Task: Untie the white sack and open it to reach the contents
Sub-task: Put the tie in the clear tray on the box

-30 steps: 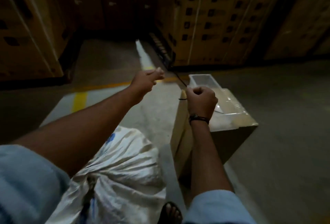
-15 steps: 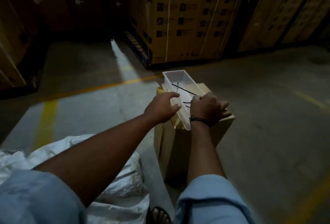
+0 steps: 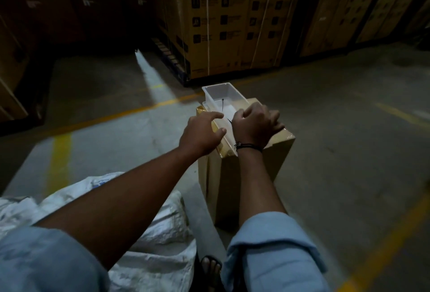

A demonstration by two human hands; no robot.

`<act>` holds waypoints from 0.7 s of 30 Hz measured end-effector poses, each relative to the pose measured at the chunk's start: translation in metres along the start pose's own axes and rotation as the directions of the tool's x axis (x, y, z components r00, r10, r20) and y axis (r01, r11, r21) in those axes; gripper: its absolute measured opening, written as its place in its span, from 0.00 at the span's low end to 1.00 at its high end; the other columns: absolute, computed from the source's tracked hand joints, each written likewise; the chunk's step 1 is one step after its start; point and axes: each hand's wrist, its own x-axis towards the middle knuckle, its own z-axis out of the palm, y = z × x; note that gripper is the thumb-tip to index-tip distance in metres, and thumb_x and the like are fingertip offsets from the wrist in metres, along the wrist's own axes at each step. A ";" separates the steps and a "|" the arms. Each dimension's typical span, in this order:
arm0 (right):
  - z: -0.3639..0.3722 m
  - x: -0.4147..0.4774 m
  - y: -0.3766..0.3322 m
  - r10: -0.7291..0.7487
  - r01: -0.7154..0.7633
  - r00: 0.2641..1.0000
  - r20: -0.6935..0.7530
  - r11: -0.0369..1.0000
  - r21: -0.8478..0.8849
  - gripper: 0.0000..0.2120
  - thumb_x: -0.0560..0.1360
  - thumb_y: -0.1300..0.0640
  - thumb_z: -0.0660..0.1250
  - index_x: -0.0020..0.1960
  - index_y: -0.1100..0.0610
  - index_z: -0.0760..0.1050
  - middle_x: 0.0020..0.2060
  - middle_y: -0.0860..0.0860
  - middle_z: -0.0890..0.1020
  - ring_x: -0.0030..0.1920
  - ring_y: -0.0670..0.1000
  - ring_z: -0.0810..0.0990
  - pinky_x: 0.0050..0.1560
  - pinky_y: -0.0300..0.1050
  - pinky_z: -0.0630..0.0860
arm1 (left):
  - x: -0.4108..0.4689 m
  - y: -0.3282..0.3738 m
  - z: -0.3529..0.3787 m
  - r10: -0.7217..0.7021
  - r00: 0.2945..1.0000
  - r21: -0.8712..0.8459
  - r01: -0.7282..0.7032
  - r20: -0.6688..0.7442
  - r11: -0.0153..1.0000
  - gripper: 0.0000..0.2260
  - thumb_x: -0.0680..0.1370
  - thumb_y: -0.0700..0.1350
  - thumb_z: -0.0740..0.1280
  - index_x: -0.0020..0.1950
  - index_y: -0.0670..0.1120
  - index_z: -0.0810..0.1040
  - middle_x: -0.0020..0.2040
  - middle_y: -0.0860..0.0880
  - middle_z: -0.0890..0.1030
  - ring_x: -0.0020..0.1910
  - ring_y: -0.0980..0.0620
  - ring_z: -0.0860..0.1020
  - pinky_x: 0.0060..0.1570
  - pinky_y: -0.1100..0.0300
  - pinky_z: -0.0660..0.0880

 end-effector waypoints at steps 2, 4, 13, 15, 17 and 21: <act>-0.002 -0.010 -0.012 -0.070 0.069 0.997 0.021 0.997 0.027 0.05 0.68 0.52 0.63 0.35 0.52 0.73 0.34 0.49 0.77 0.45 0.56 0.72 0.45 0.48 0.58 | -0.008 -0.003 -0.013 -0.010 1.000 0.003 0.010 -0.018 1.000 0.21 0.76 0.53 0.70 0.69 0.55 0.76 0.69 0.52 0.76 0.69 0.47 0.70 0.64 0.50 0.71; -0.005 -0.022 -0.025 -0.138 0.136 0.990 0.042 0.990 0.046 0.06 0.68 0.51 0.64 0.36 0.52 0.73 0.34 0.49 0.77 0.45 0.56 0.72 0.45 0.48 0.60 | -0.019 -0.011 -0.029 -0.021 0.999 0.009 0.021 -0.029 1.000 0.21 0.76 0.53 0.70 0.69 0.55 0.76 0.69 0.52 0.76 0.69 0.47 0.70 0.64 0.51 0.70; -0.025 -0.115 -0.130 -0.503 0.343 0.829 0.246 0.804 0.486 0.09 0.65 0.54 0.70 0.32 0.54 0.71 0.31 0.54 0.77 0.41 0.59 0.74 0.39 0.49 0.70 | -0.149 -0.120 -0.142 -0.179 0.972 0.034 0.187 -0.151 0.982 0.16 0.75 0.49 0.72 0.63 0.52 0.80 0.63 0.51 0.80 0.65 0.51 0.75 0.69 0.49 0.69; -0.031 -0.144 -0.152 -0.609 0.378 0.722 0.329 0.745 0.550 0.10 0.66 0.53 0.70 0.32 0.52 0.70 0.31 0.54 0.77 0.39 0.59 0.74 0.40 0.49 0.72 | -0.196 -0.150 -0.161 -0.296 0.937 0.002 0.302 -0.187 0.953 0.14 0.75 0.47 0.73 0.60 0.50 0.81 0.61 0.50 0.81 0.63 0.50 0.77 0.66 0.52 0.70; -0.037 -0.174 -0.170 -0.722 0.445 0.582 0.374 0.668 0.597 0.10 0.66 0.51 0.70 0.32 0.52 0.70 0.31 0.54 0.77 0.38 0.59 0.75 0.41 0.50 0.73 | -0.242 -0.175 -0.175 -0.396 0.893 -0.043 0.396 -0.216 0.917 0.14 0.74 0.46 0.73 0.59 0.49 0.82 0.59 0.49 0.82 0.61 0.50 0.78 0.63 0.56 0.71; -0.054 -0.237 -0.195 -0.876 0.549 0.257 0.408 0.480 0.684 0.09 0.67 0.52 0.72 0.34 0.53 0.74 0.34 0.53 0.79 0.41 0.58 0.75 0.40 0.48 0.72 | -0.315 -0.209 -0.192 -0.509 0.824 -0.113 0.497 -0.248 0.860 0.13 0.73 0.44 0.73 0.57 0.49 0.83 0.57 0.50 0.83 0.60 0.51 0.78 0.63 0.60 0.70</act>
